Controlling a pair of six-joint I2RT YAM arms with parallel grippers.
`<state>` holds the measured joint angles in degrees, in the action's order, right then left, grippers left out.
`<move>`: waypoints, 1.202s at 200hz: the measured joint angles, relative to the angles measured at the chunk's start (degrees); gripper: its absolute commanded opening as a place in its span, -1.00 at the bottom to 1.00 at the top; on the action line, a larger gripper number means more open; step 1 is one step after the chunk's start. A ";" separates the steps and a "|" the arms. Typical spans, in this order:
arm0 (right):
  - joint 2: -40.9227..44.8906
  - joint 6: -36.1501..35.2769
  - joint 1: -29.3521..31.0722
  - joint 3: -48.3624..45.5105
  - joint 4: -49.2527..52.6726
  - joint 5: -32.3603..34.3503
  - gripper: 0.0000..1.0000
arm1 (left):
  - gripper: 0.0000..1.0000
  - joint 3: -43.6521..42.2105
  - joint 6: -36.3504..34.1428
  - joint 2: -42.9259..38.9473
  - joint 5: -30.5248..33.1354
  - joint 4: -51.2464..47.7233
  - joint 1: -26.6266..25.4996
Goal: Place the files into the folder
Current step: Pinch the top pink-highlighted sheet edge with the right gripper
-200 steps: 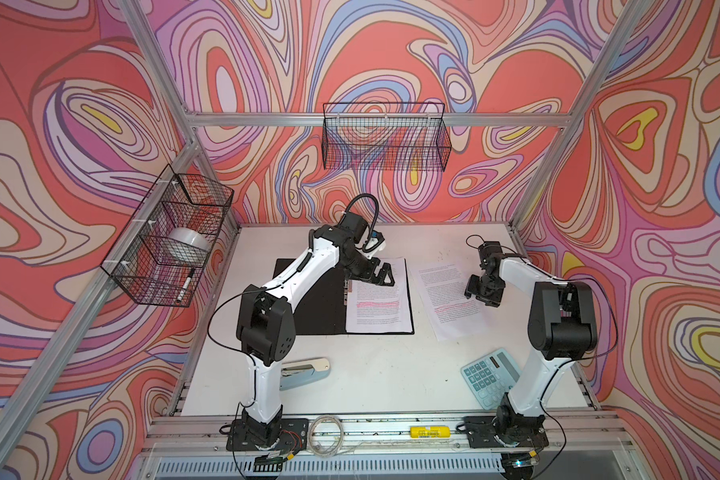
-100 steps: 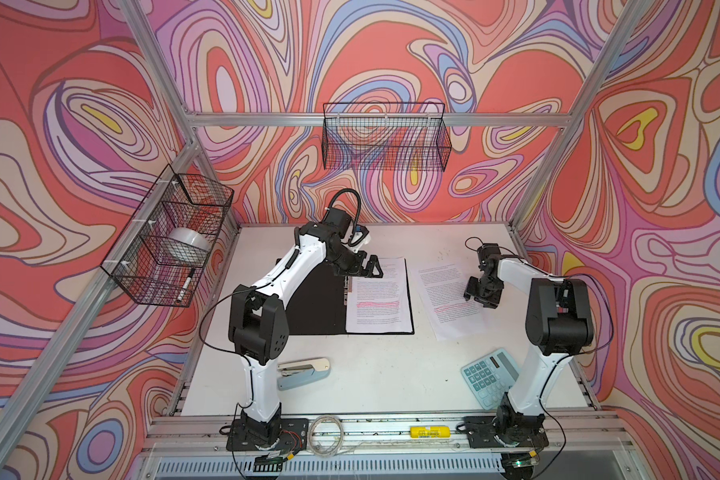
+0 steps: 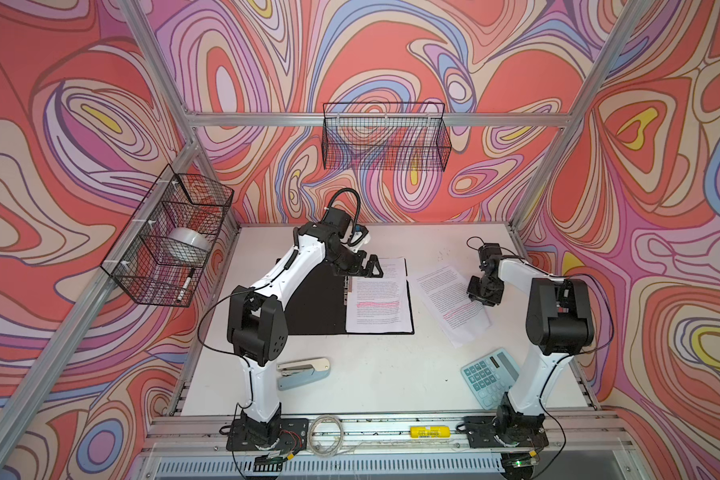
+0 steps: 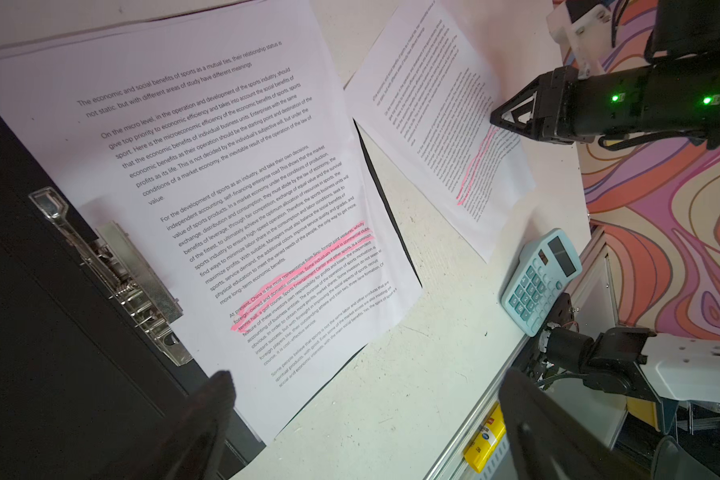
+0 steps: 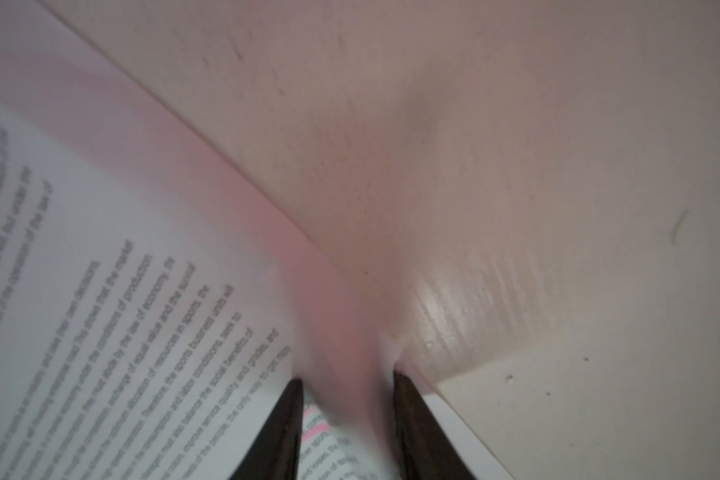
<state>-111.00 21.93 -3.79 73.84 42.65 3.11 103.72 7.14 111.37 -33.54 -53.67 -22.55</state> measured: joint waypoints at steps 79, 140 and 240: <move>0.76 -0.28 -0.17 -0.74 -0.66 -0.17 -0.79 | 1.00 0.00 0.07 -0.39 -0.11 0.28 0.07; 2.95 -0.92 -0.26 -0.39 1.97 -1.49 -0.99 | 1.00 0.11 0.24 -0.39 0.07 0.22 0.07; 10.51 -1.29 -0.26 9.70 6.49 -12.74 -1.00 | 1.00 5.79 1.05 -0.35 2.73 -0.83 3.54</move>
<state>-100.49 20.64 -4.05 83.55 49.15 -9.63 109.51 8.19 111.02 -30.81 -54.50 -19.00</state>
